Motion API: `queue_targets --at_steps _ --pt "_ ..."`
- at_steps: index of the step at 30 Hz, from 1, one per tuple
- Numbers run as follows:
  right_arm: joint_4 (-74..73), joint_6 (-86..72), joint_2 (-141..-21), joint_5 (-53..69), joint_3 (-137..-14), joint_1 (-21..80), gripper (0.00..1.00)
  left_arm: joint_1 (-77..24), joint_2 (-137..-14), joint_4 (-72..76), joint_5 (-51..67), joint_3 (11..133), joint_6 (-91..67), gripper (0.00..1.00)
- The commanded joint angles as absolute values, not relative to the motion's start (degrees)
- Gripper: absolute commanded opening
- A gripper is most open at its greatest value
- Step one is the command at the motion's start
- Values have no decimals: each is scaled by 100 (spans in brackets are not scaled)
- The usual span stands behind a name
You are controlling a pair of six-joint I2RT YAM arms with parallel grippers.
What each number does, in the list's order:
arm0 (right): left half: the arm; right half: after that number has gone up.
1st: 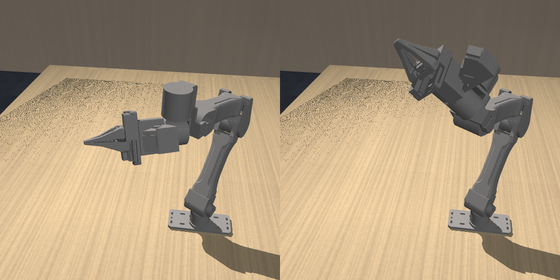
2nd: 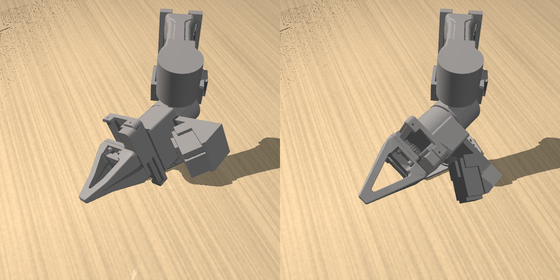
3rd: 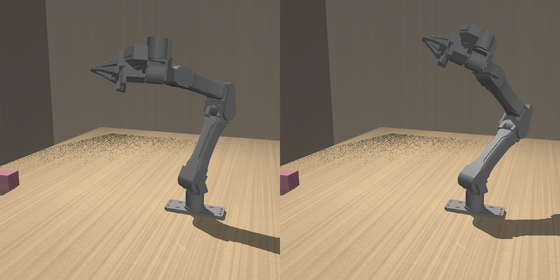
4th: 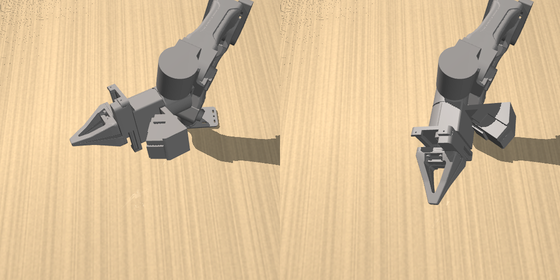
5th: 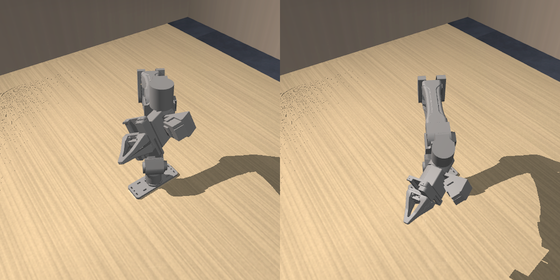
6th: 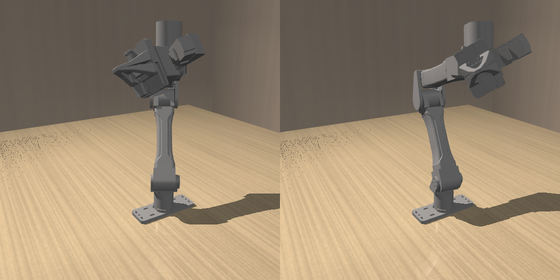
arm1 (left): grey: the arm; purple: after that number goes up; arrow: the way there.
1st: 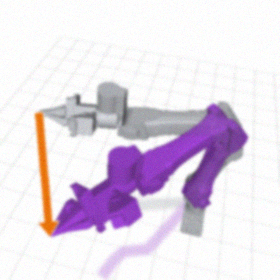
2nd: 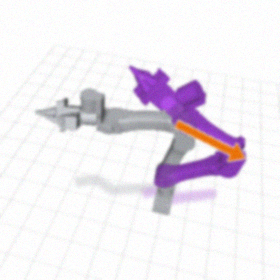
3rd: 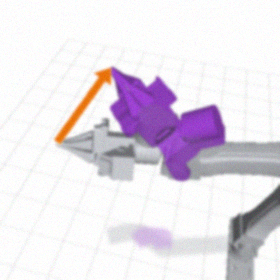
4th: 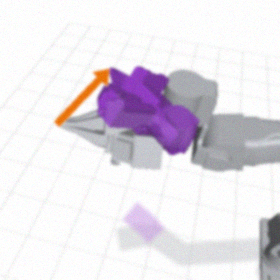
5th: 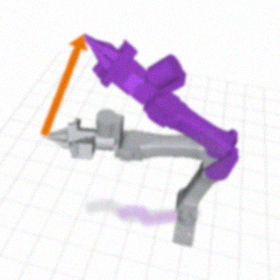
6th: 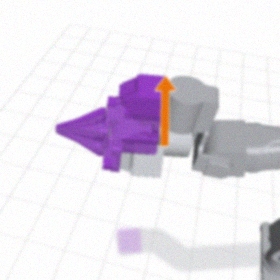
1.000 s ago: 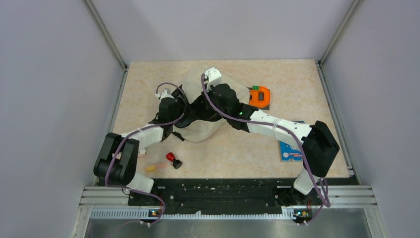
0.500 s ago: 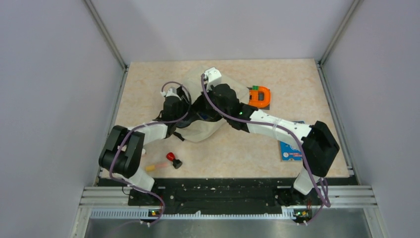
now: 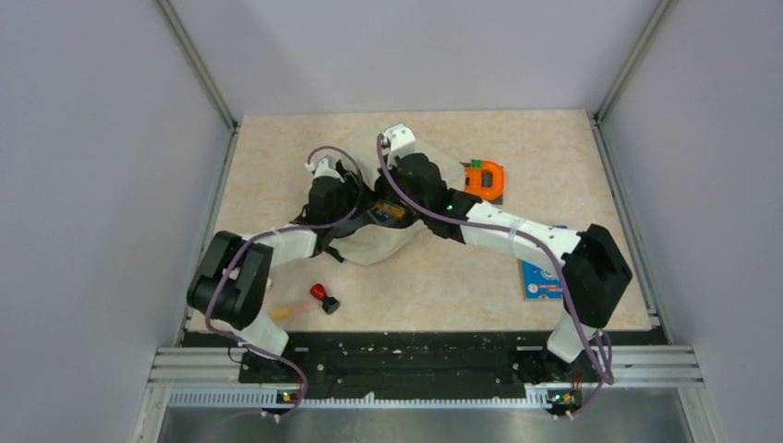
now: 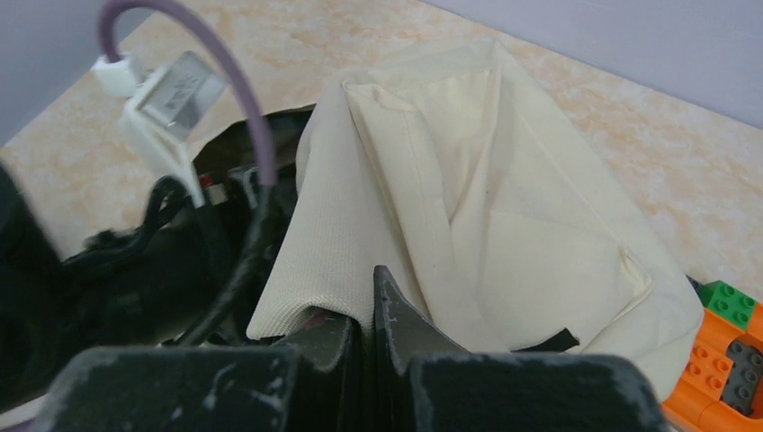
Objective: Pack the student bag
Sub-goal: Place the book in the student bag, then move the book to the center of the board.
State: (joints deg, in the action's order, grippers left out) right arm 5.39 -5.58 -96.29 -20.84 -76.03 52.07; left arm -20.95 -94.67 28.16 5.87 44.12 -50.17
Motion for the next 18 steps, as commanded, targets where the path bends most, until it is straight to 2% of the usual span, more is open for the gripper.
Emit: queue_targets --at_steps 1,6,10,16,18 --pt "236 -858 -9809 -1954 -8219 4842 0 -2111 -8531 3101 210 3958 -4587 59" --pt "-274 -1298 -10261 -1636 -8521 4211 0 -2120 -7498 2562 -33 3420 -4273 64" --pt "-616 -1709 -10724 -1266 -8769 3531 9 -2120 -6843 2096 -167 3087 -4128 65" --pt "-1042 -1593 -11182 -474 -9006 3101 27 -2125 -6489 1810 350 3101 -4048 67" --pt "-1101 -1421 -11081 -219 -8928 3094 47 -2132 -6564 1838 549 3196 -4052 67"
